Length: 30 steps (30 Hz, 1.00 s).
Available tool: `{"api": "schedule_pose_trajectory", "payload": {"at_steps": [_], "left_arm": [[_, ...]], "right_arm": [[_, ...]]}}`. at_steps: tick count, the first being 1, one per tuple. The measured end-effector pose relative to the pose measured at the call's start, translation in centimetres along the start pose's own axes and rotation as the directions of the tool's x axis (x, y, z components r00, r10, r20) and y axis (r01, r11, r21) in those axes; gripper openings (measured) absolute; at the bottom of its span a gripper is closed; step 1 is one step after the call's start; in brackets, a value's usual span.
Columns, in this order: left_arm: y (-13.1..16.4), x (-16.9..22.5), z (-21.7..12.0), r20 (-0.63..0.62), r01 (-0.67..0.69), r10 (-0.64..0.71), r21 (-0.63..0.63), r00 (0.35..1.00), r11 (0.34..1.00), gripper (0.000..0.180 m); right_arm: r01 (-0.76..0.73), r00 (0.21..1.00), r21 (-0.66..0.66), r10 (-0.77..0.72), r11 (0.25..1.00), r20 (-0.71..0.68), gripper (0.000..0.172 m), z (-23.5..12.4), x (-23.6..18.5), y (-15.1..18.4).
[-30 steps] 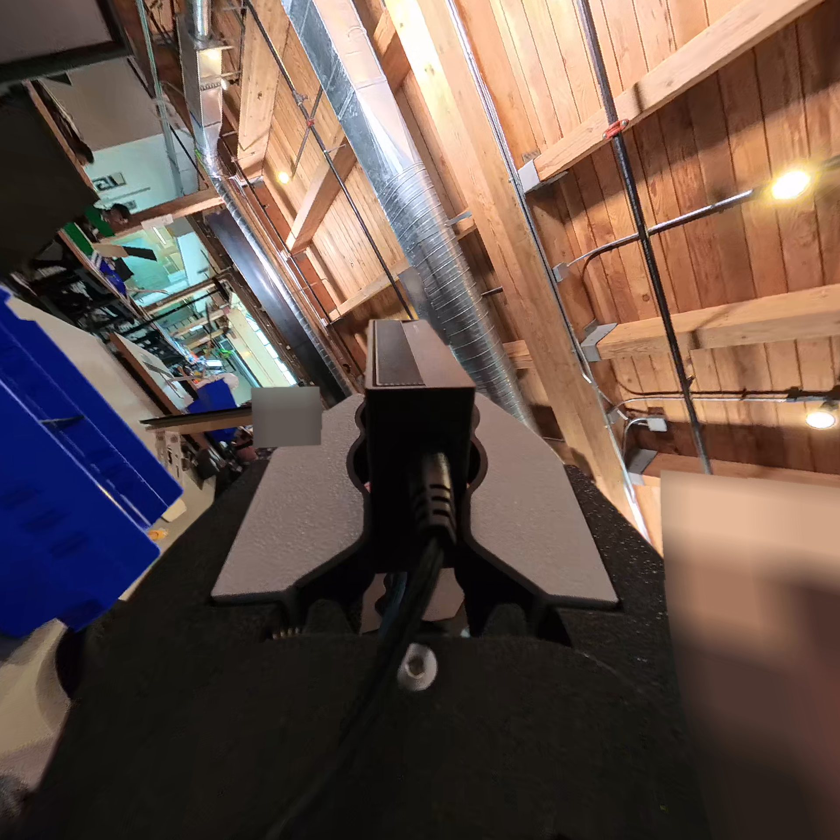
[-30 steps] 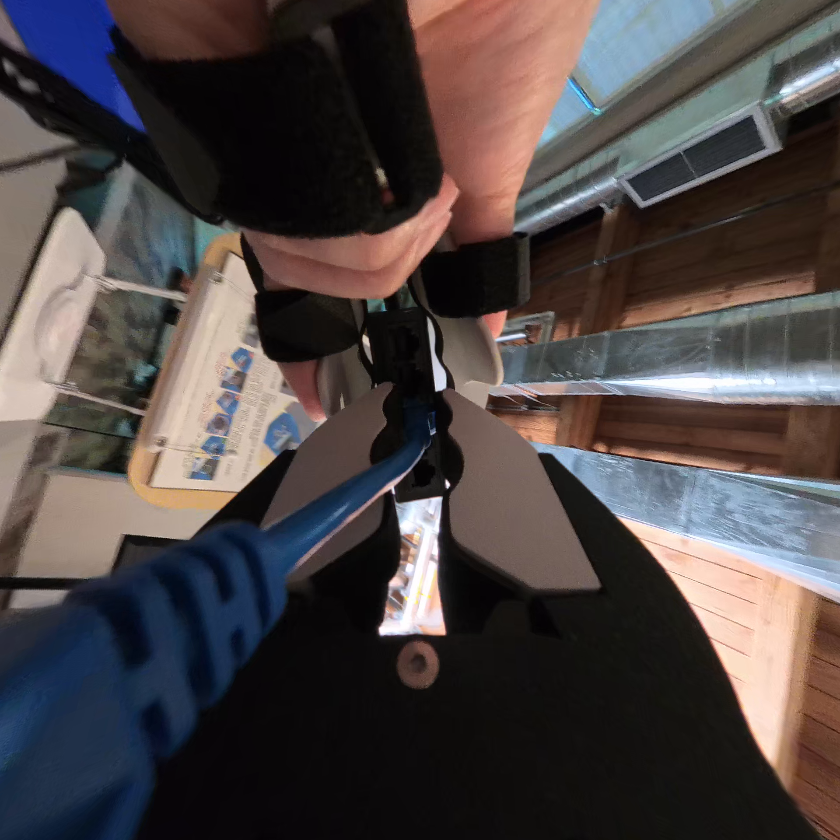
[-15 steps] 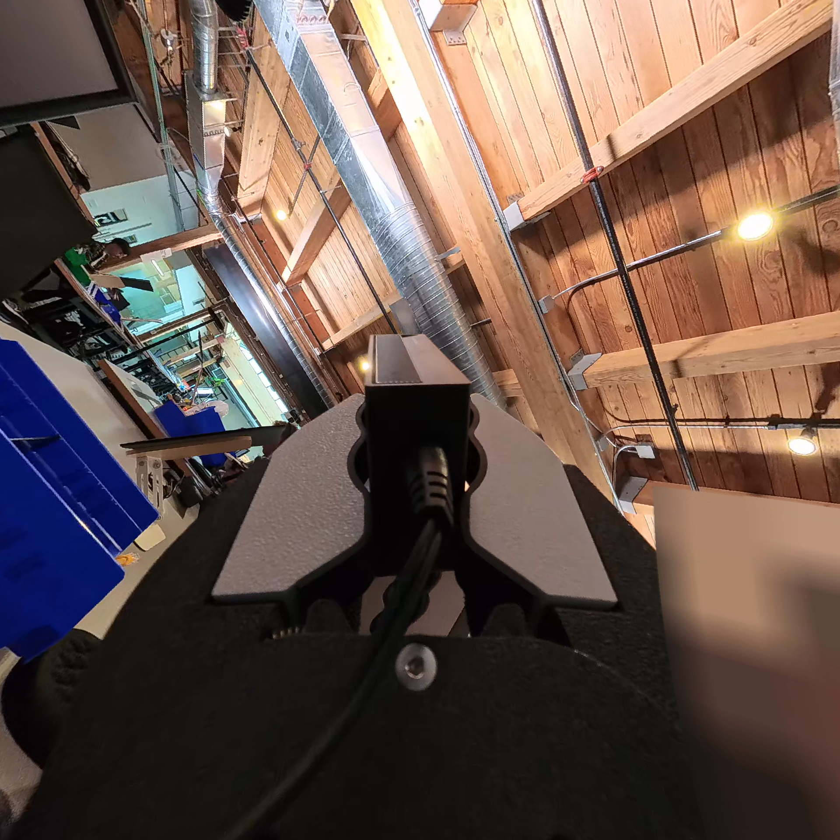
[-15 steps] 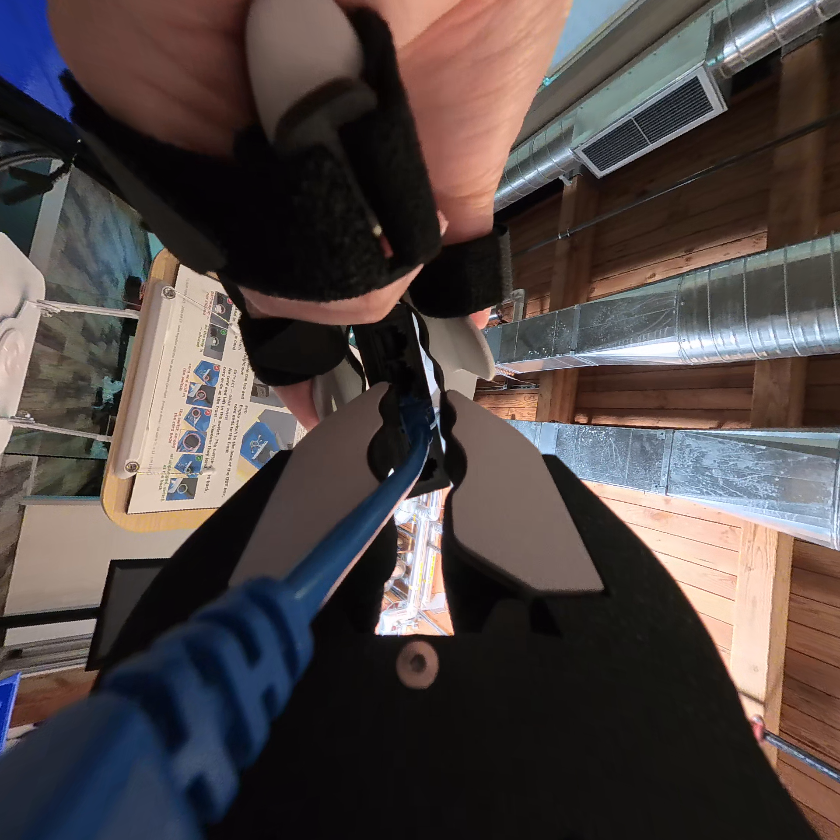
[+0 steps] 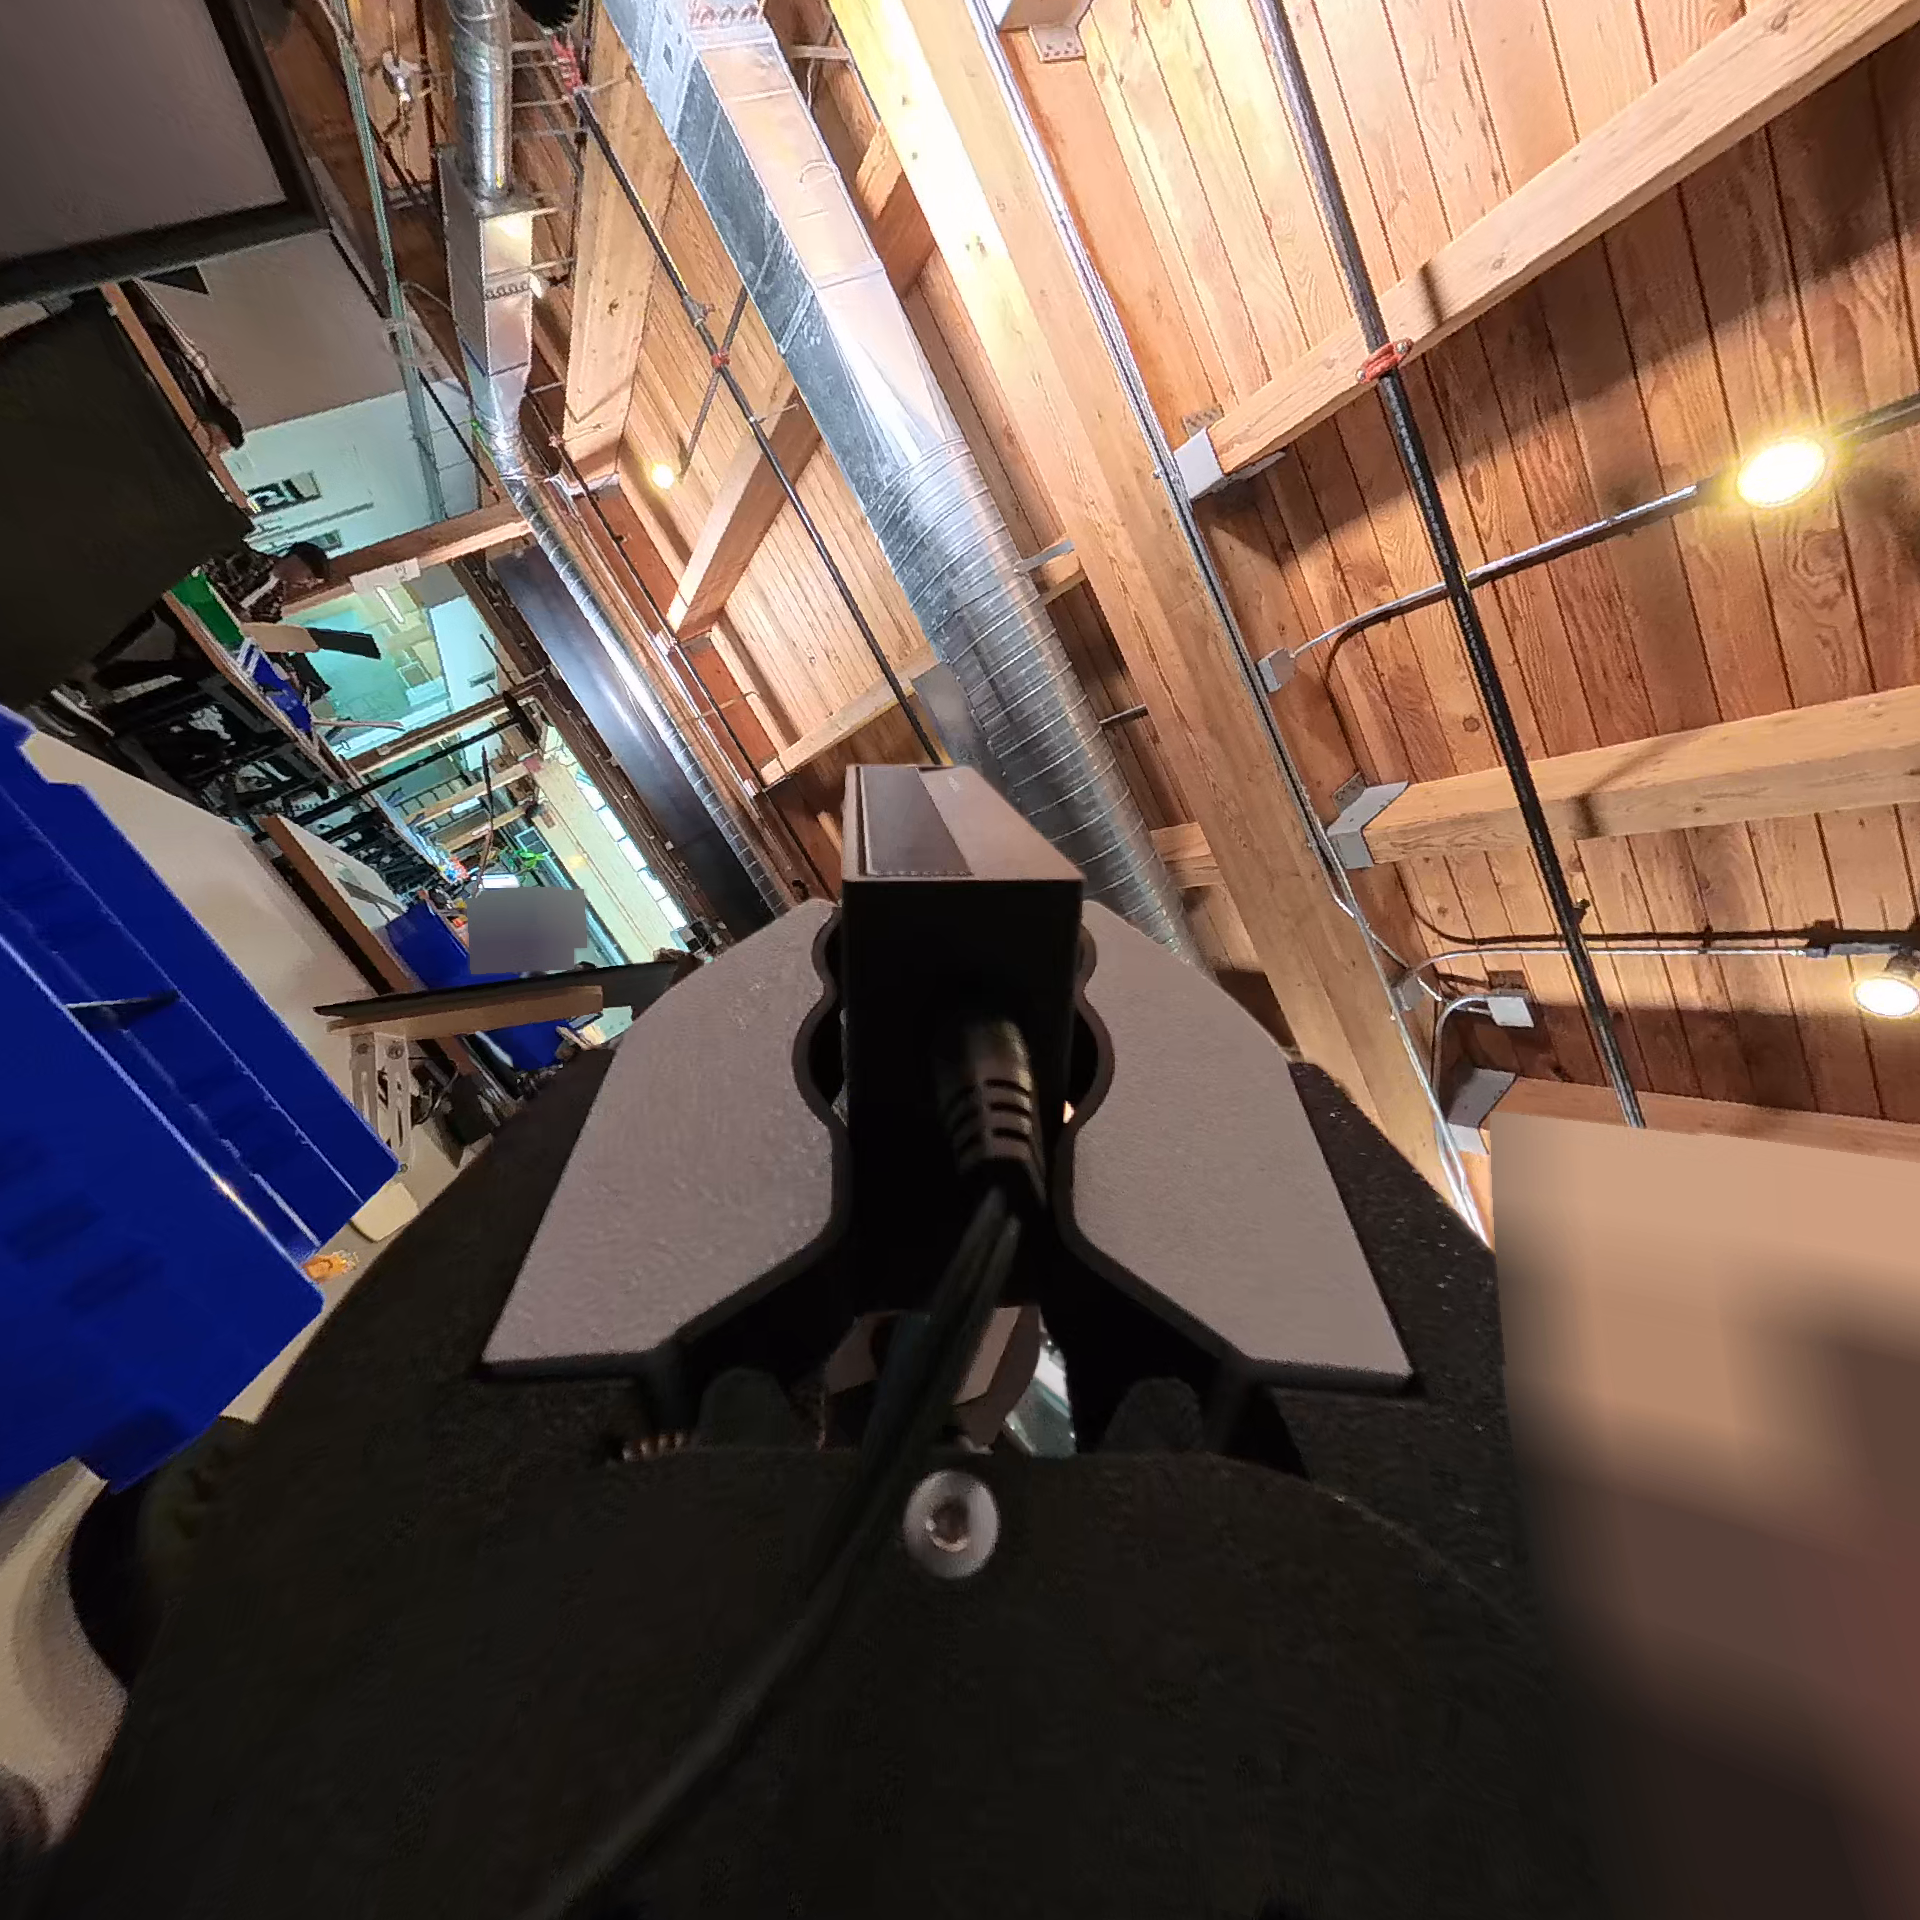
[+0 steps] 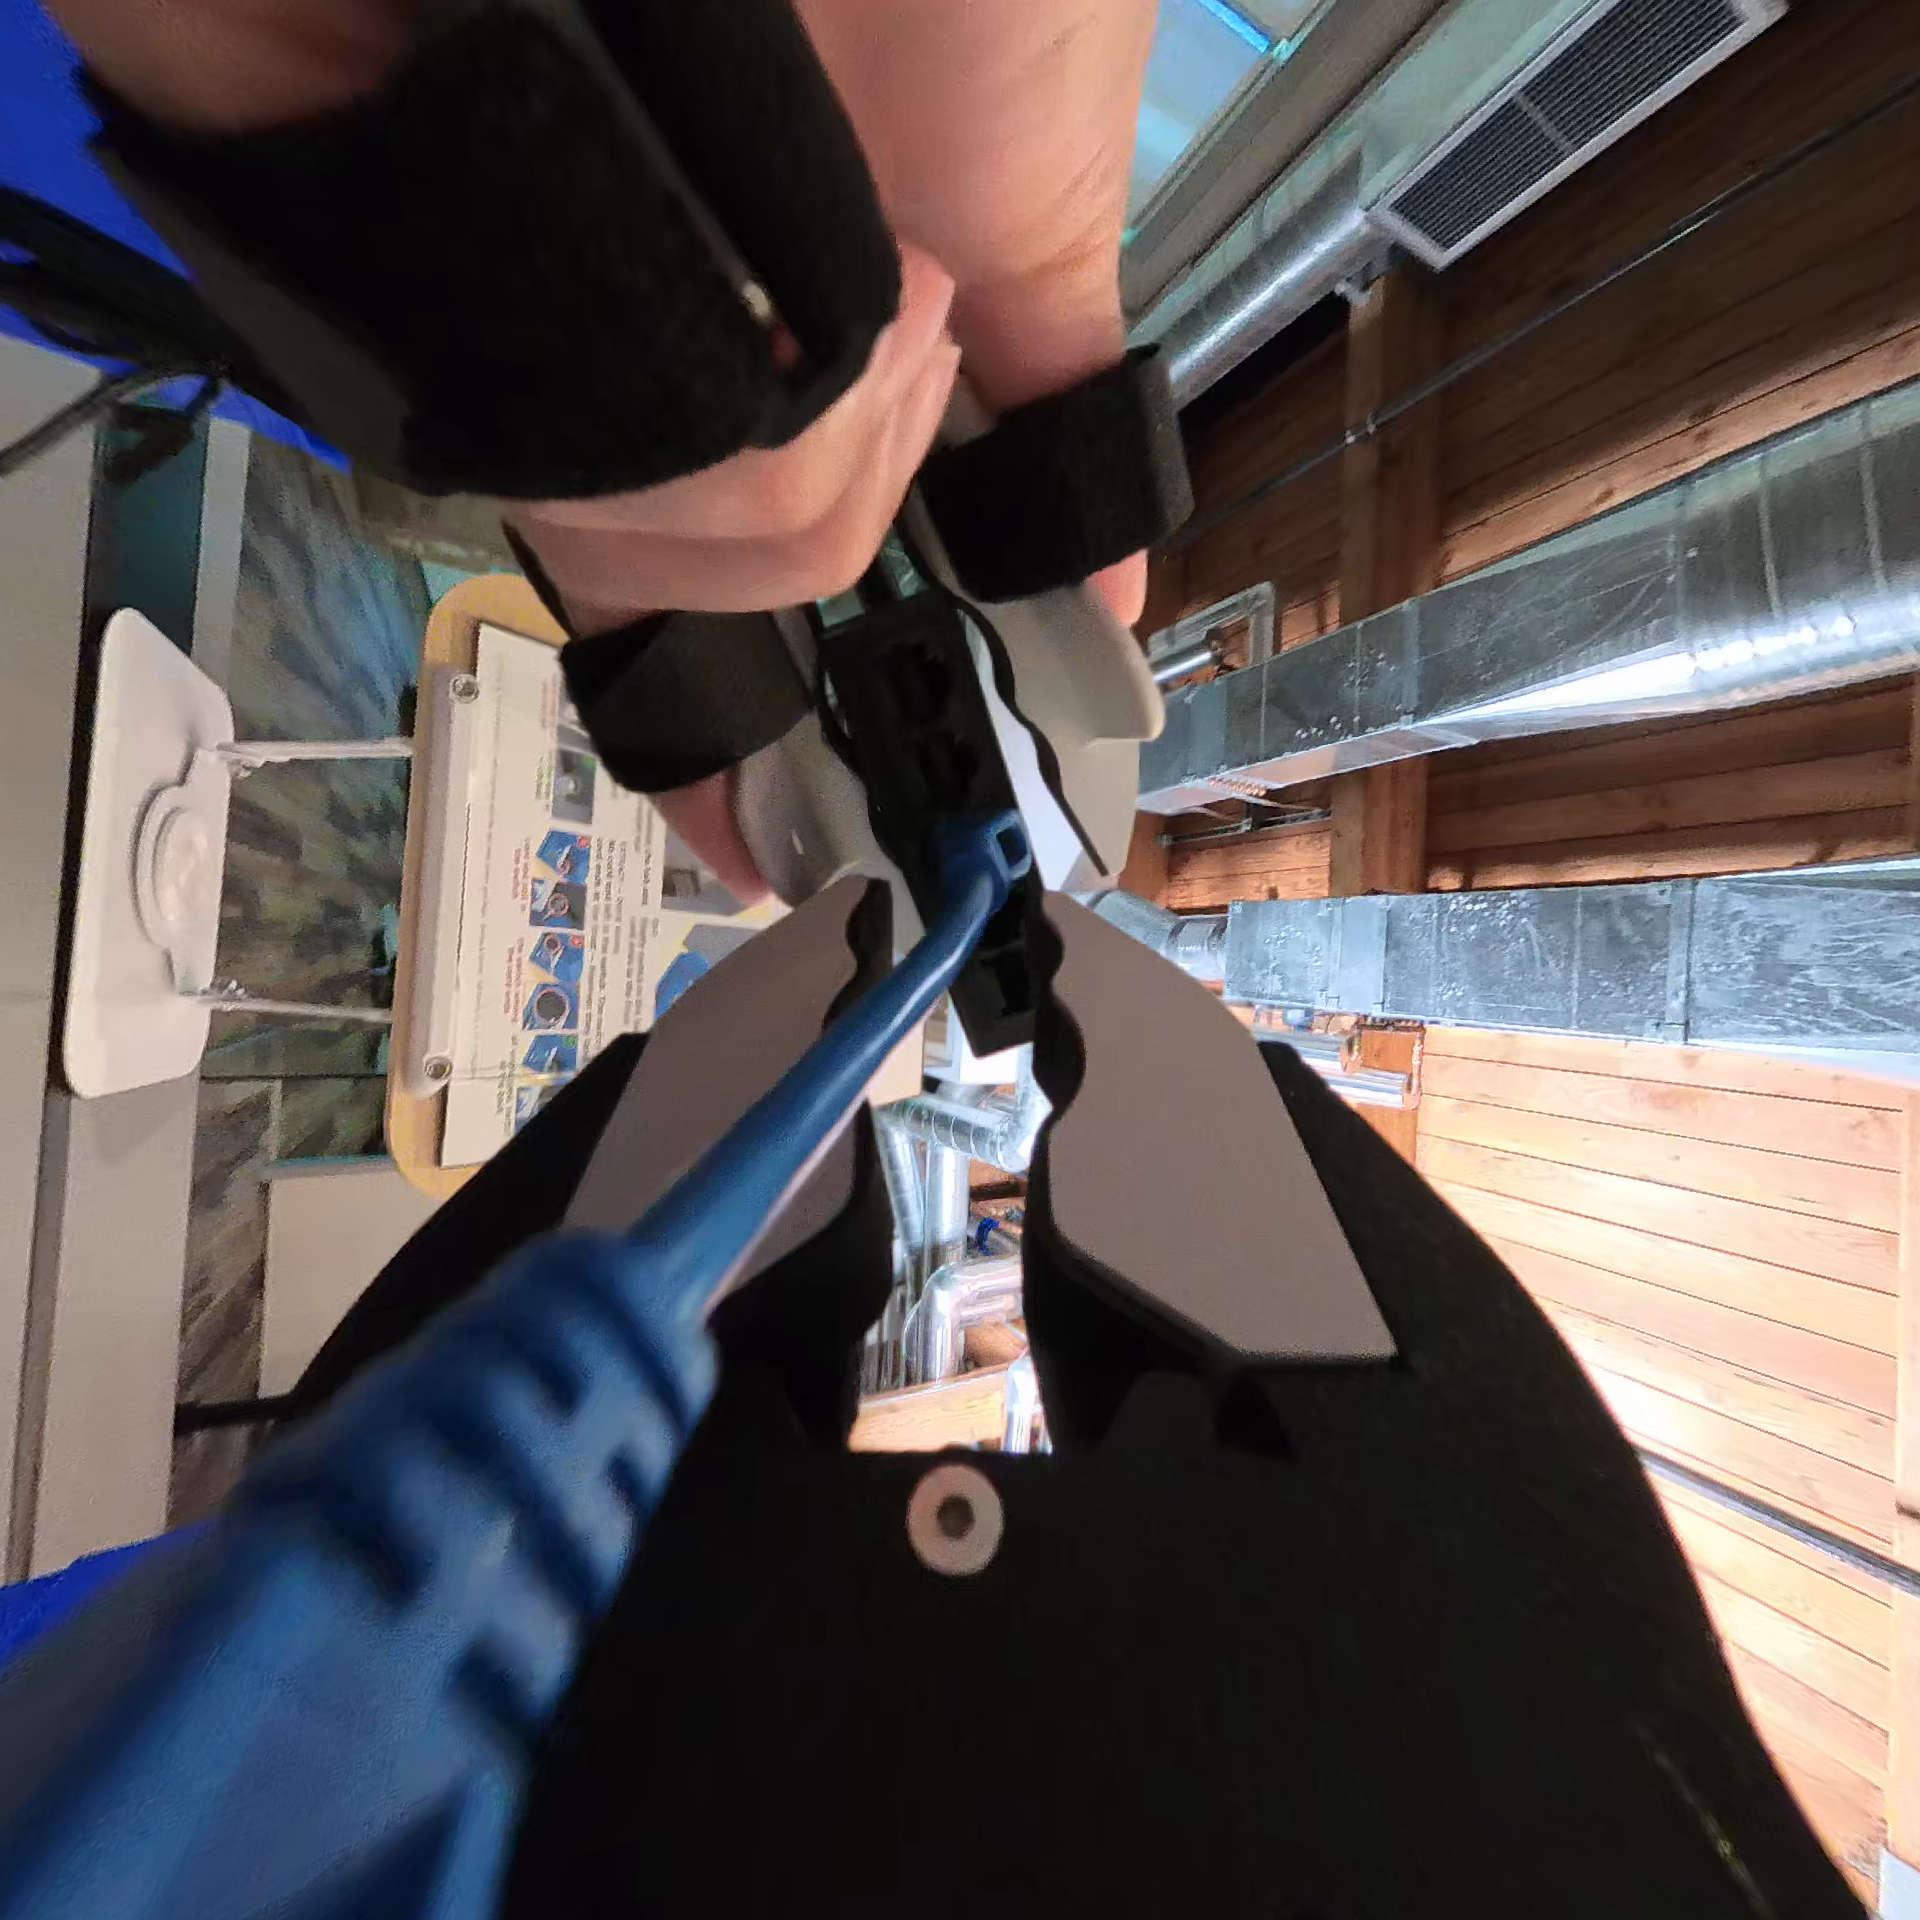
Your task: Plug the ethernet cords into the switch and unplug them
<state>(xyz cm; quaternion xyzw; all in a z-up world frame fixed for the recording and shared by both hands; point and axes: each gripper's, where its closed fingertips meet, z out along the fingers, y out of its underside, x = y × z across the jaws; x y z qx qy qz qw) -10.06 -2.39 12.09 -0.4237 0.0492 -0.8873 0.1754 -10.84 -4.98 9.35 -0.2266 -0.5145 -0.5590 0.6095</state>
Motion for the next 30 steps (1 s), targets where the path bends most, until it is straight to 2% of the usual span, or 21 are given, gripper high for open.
{"api": "schedule_pose_trajectory", "payload": {"at_steps": [1, 7, 10, 17, 21, 24, 30], "left_arm": [[0.0, 0.1, 0.0, 0.005, -0.005, 0.005, -0.004, 1.0, 1.0, 0.038], [0.2, -0.9, -0.2, 0.044, 0.017, -0.017, 0.013, 0.999, 1.0, 0.038], [0.2, -1.1, -0.2, 0.037, 0.044, -0.045, 0.022, 0.998, 0.999, 0.038], [0.0, -0.9, -0.3, 0.045, 0.03, -0.031, 0.023, 0.998, 0.999, 0.038], [-0.6, -1.5, -0.7, 0.054, 0.022, -0.026, 0.068, 0.998, 0.997, 0.037], [-1.3, -2.1, -1.1, 0.025, 0.079, -0.082, 0.099, 0.996, 0.992, 0.037], [-2.5, -3.2, -1.8, 0.016, 0.147, -0.151, 0.147, 0.988, 0.978, 0.035]], "right_arm": [[0.006, 1.0, 0.021, -0.005, 1.0, -0.013, 0.02, -0.2, 0.1, -0.3], [0.047, 0.999, 0.021, -0.047, 0.999, -0.01, 0.024, 0.1, 0.0, -0.5], [0.1, 0.995, 0.05, -0.1, 0.994, -0.012, 0.017, -0.1, -0.2, -1.3], [0.07, 0.998, 0.05, -0.07, 0.996, 0.007, 0.014, 0.1, -0.4, -1.3], [0.007, 0.992, 0.044, -0.012, 0.999, 0.124, 0.013, 0.4, -1.2, -1.4], [0.008, 0.977, 0.028, -0.014, 1.0, 0.215, 0.013, 0.8, -1.9, -1.4], [0.029, 0.955, 0.026, -0.035, 0.999, 0.296, 0.01, 1.0, -3.3, -2.0]]}}
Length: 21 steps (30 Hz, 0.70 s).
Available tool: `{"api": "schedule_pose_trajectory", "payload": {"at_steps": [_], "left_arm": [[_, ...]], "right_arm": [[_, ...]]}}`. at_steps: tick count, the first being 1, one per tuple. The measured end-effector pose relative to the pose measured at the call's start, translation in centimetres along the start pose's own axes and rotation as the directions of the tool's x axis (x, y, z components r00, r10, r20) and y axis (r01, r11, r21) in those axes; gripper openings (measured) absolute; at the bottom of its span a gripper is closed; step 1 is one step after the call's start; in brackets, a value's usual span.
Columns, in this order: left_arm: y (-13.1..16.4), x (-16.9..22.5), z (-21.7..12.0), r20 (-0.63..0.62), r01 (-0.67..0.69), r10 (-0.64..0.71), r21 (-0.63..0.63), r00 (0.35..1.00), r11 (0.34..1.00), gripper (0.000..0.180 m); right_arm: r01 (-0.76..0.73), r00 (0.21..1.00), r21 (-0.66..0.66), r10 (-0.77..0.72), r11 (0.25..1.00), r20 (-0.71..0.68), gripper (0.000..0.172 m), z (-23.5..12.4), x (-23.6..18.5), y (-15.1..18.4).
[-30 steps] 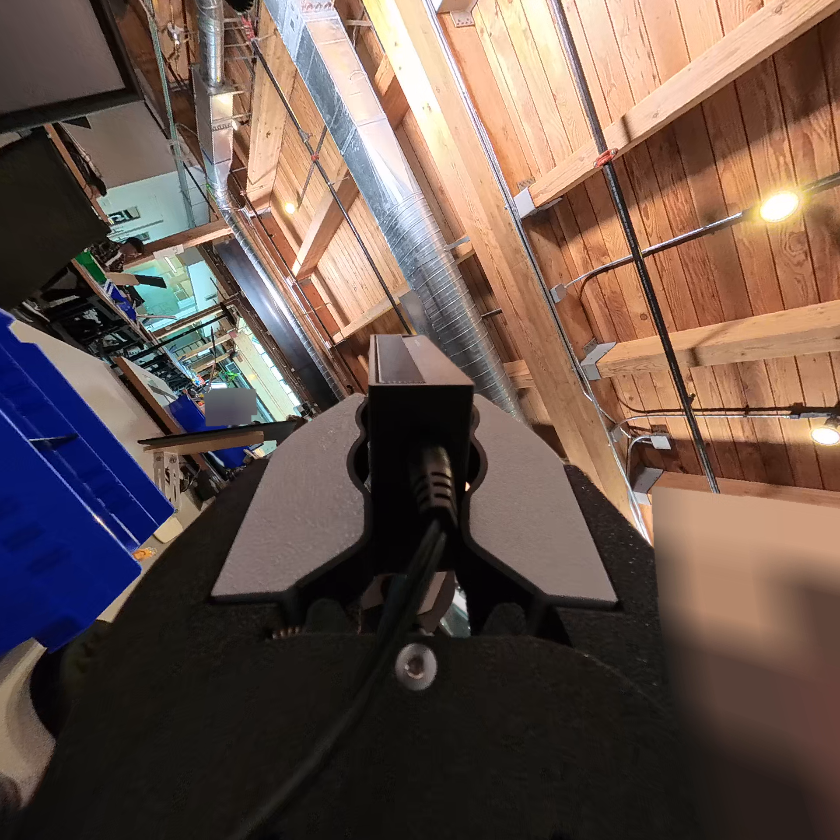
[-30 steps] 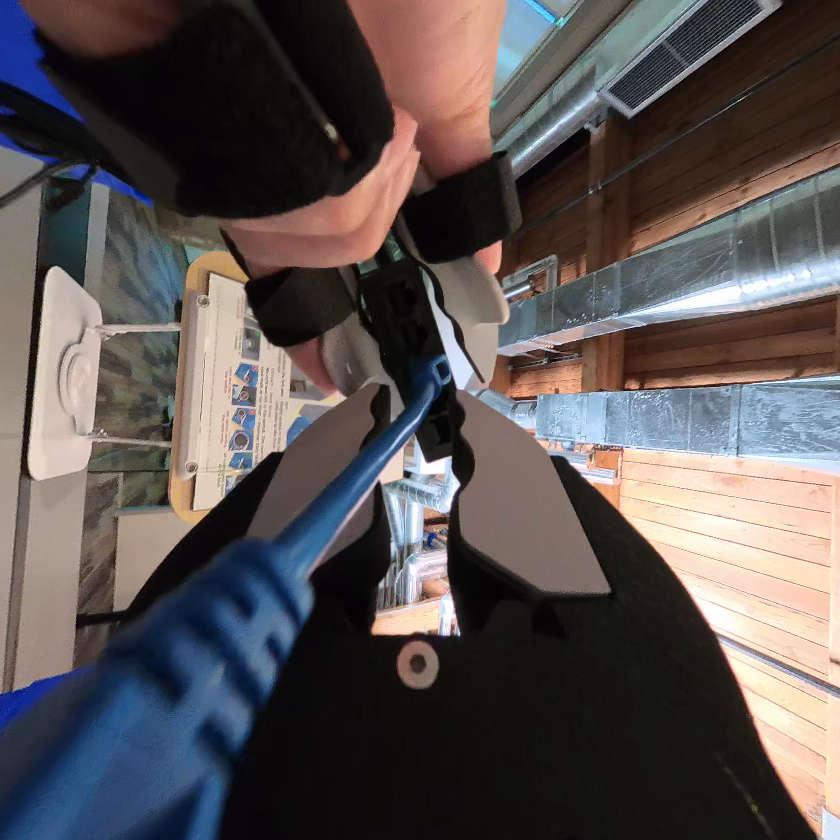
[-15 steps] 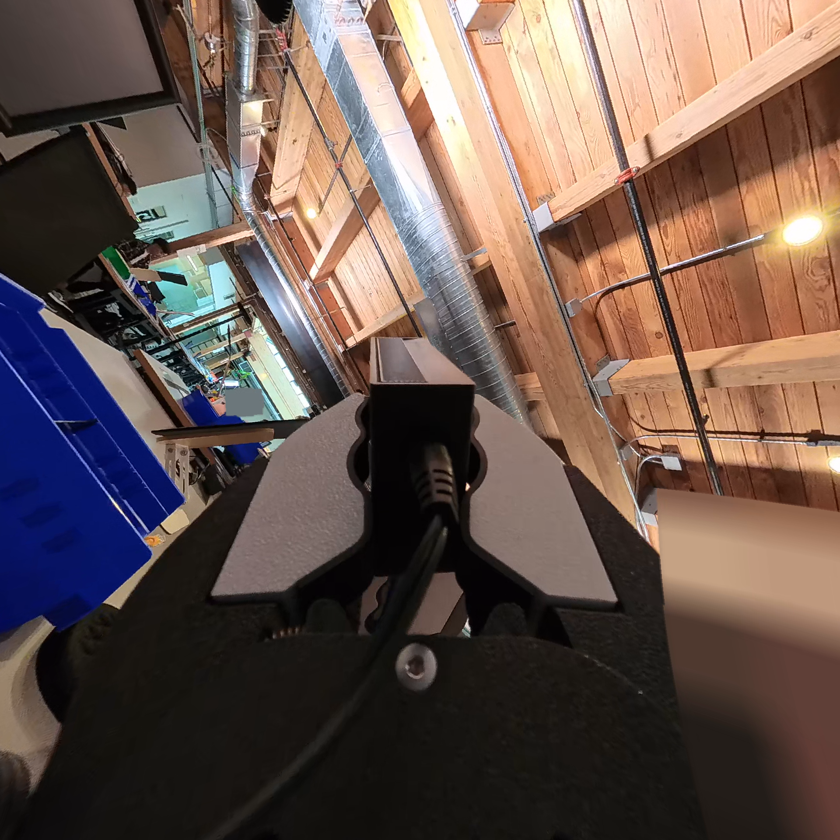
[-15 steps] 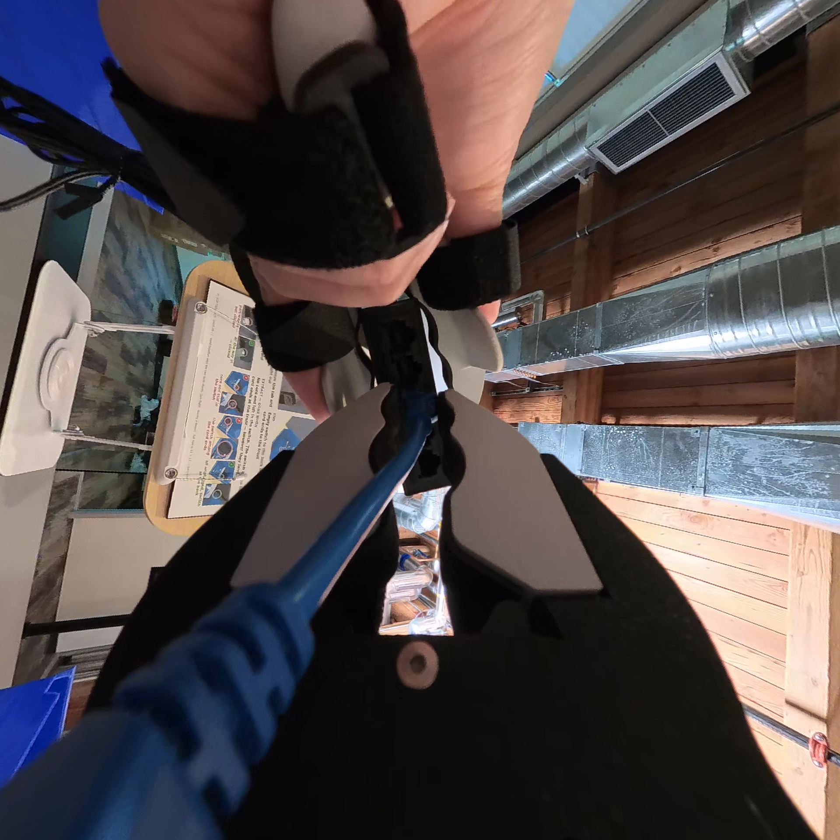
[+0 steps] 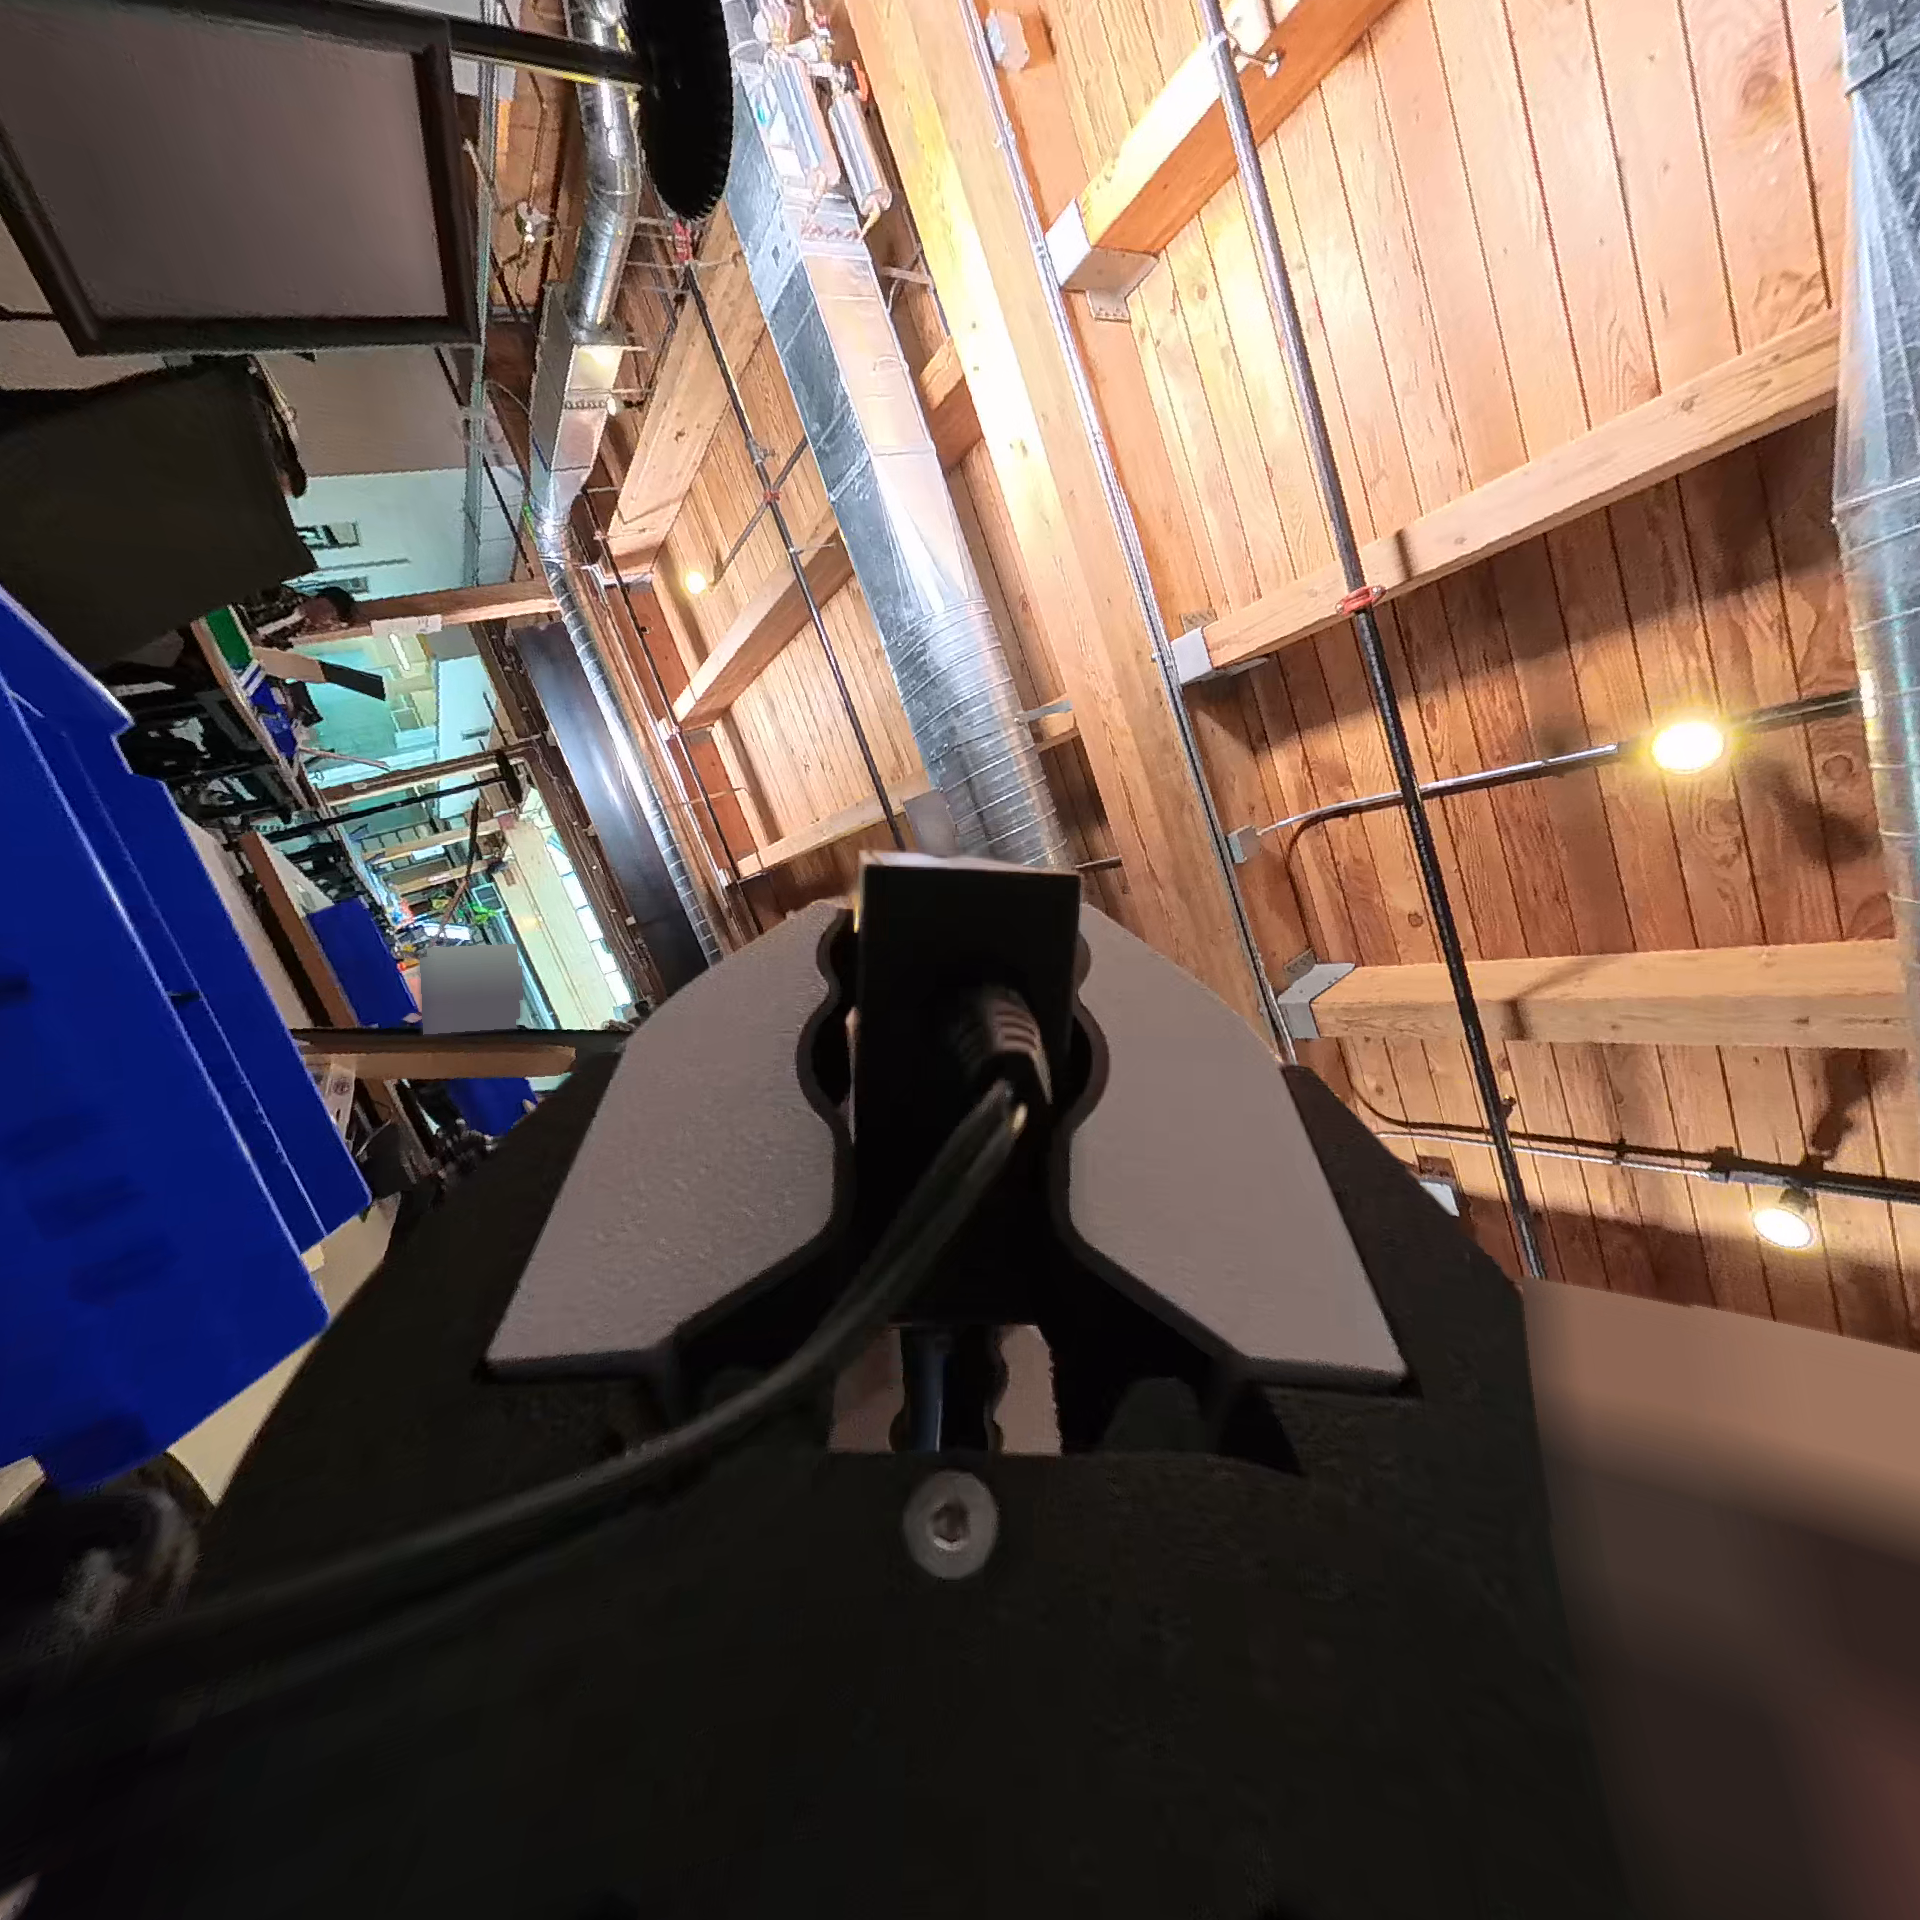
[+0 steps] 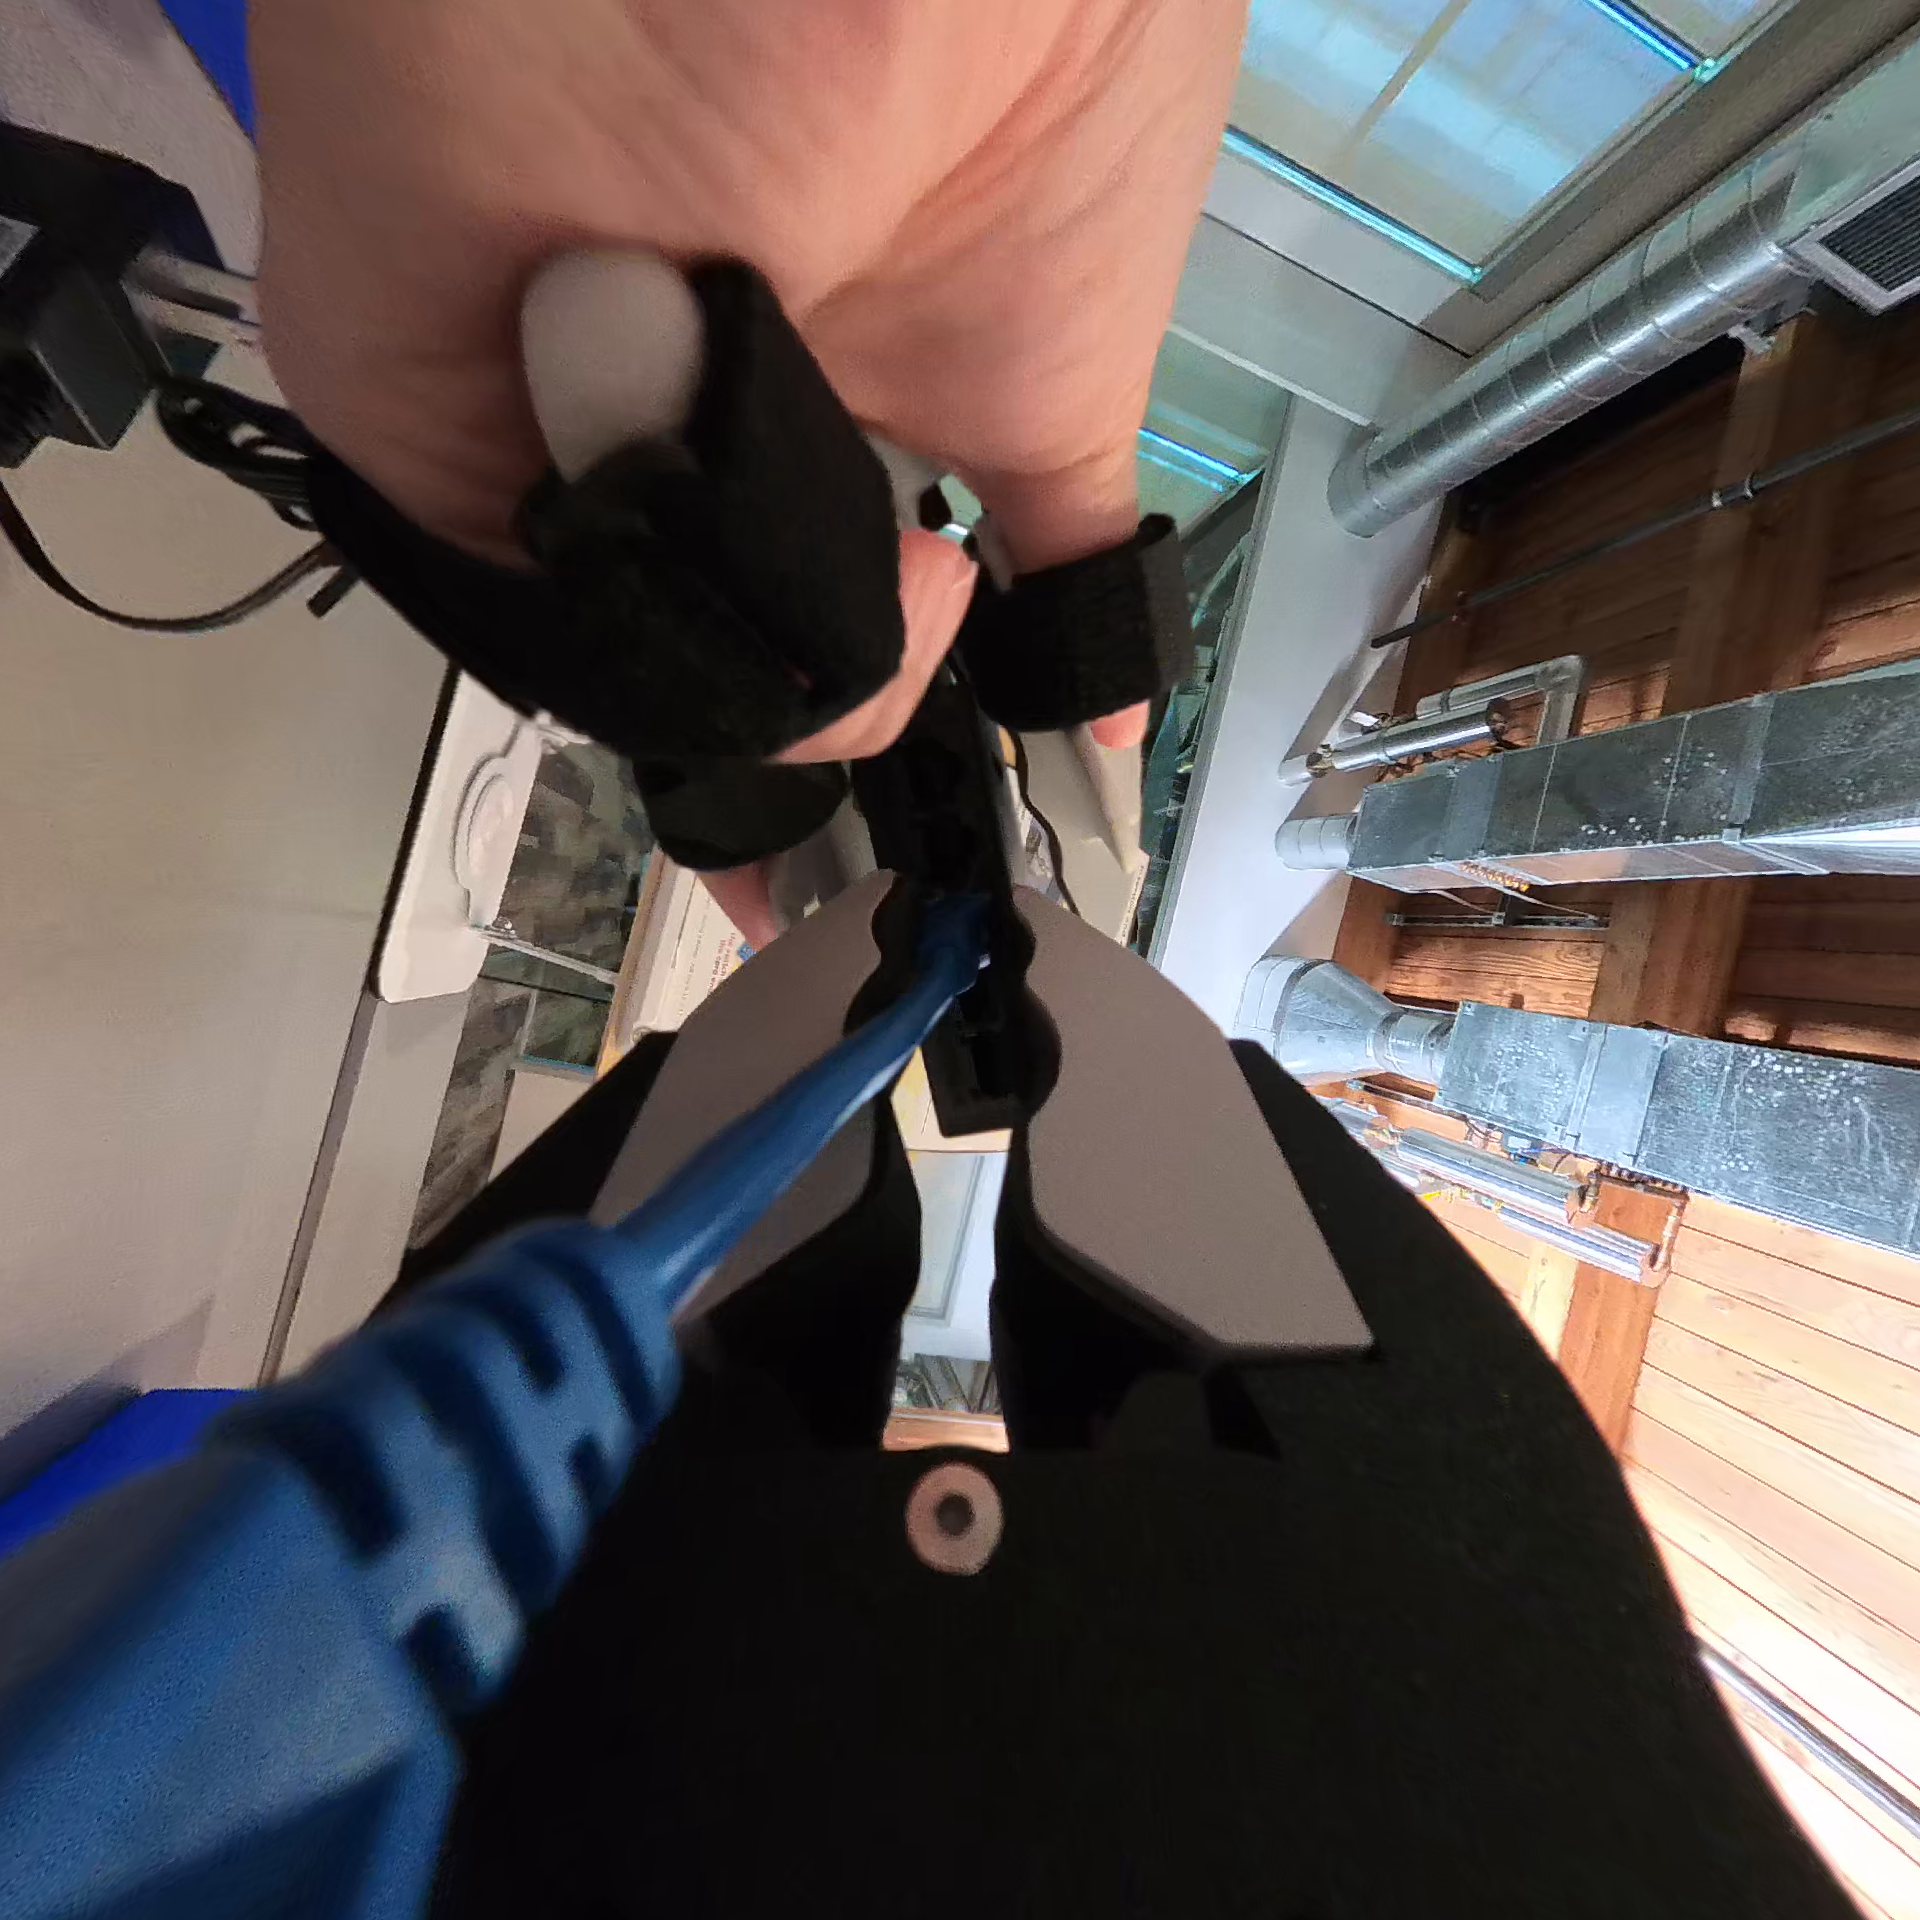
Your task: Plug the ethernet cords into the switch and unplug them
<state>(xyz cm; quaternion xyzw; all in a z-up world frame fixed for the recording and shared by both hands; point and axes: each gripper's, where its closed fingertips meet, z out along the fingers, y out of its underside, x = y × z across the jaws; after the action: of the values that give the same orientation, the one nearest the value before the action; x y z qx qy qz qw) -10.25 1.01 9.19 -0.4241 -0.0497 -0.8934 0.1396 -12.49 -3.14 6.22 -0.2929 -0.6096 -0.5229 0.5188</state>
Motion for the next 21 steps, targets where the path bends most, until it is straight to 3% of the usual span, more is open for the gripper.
{"api": "schedule_pose_trajectory", "payload": {"at_steps": [5, 8, 11, 17, 21], "left_arm": [[0.3, 0.6, 0.3, -0.019, -0.038, 0.037, -0.04, 0.999, 0.998, 0.035], [1.5, 0.6, 1.0, 0.003, 0.012, -0.011, -0.122, 1.0, 0.993, 0.036], [2.0, 0.7, 1.2, 0.002, -0.058, 0.058, -0.111, 0.998, 0.992, 0.038], [4.0, 0.7, 1.7, -0.035, -0.017, 0.011, -0.198, 0.999, 0.98, 0.039], [4.0, 0.8, 1.5, -0.033, -0.055, 0.05, -0.174, 0.998, 0.983, 0.036]], "right_arm": [[-0.032, 0.999, 0.003, 0.032, 0.999, -0.009, 0.012, -0.1, 0.5, -0.2], [-0.034, 0.997, 0.038, 0.036, 0.999, -0.062, 0.013, -0.9, 1.0, 0.0], [0.003, 0.993, 0.051, 0.003, 0.999, -0.114, 0.012, -1.4, 1.2, 0.3], [-0.007, 0.991, 0.119, 0.023, 0.993, -0.131, 0.013, -2.7, 1.4, 0.5], [0.062, 0.981, 0.083, -0.045, 0.995, -0.19, 0.013, -2.9, 1.5, 0.6]]}}
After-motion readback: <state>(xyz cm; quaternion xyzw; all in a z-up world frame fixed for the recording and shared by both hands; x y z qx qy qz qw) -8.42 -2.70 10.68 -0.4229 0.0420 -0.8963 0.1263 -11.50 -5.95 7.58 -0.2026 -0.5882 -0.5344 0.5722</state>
